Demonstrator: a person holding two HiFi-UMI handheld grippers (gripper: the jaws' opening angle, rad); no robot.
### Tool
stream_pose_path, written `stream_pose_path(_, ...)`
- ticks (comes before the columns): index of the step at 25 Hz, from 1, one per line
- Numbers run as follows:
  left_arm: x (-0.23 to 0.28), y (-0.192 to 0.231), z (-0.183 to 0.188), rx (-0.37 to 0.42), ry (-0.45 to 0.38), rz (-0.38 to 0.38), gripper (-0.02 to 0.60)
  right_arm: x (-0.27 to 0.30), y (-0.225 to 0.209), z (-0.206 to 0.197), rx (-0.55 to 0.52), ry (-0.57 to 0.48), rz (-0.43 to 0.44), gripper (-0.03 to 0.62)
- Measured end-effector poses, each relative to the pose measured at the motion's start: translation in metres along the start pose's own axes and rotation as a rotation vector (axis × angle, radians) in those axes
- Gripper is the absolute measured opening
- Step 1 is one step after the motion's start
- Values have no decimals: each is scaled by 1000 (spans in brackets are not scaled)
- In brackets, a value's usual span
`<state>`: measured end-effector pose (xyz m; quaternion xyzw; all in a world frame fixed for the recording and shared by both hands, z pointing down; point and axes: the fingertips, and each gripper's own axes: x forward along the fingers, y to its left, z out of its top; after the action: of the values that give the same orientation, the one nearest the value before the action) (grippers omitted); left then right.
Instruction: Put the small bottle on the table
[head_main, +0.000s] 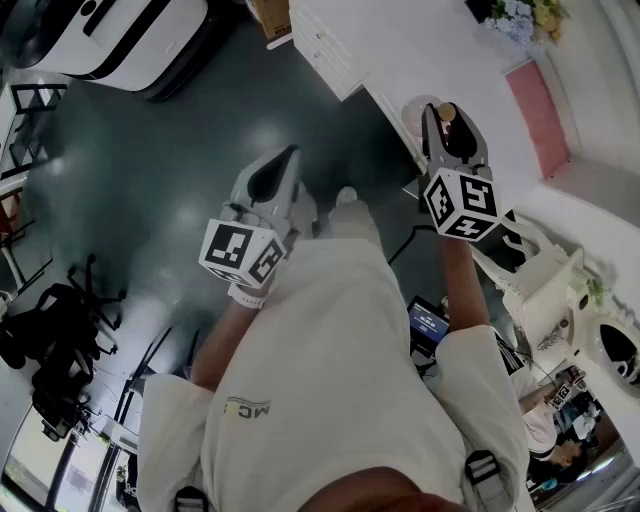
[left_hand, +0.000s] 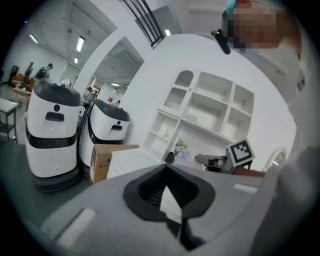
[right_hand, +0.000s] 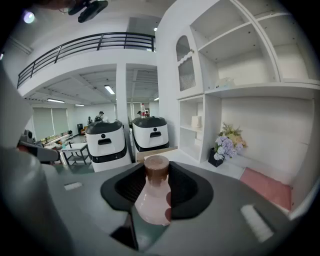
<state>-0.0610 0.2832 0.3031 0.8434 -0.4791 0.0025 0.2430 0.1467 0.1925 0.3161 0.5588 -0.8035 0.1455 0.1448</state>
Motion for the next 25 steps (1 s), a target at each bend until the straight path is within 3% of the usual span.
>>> stream_pose_path(7,-31,-83,-27,13,-25,-1,0,-112,17,-22,33,-19,78,141)
stream_pose_path(14,-38,-157,-53,54,-36,-20,0,-173,9,-43,51,-58,143,141)
stream_pose_path(25,-30,-182,-59,56,-58,23,0,-186,-10,-46,5,-49,196,141)
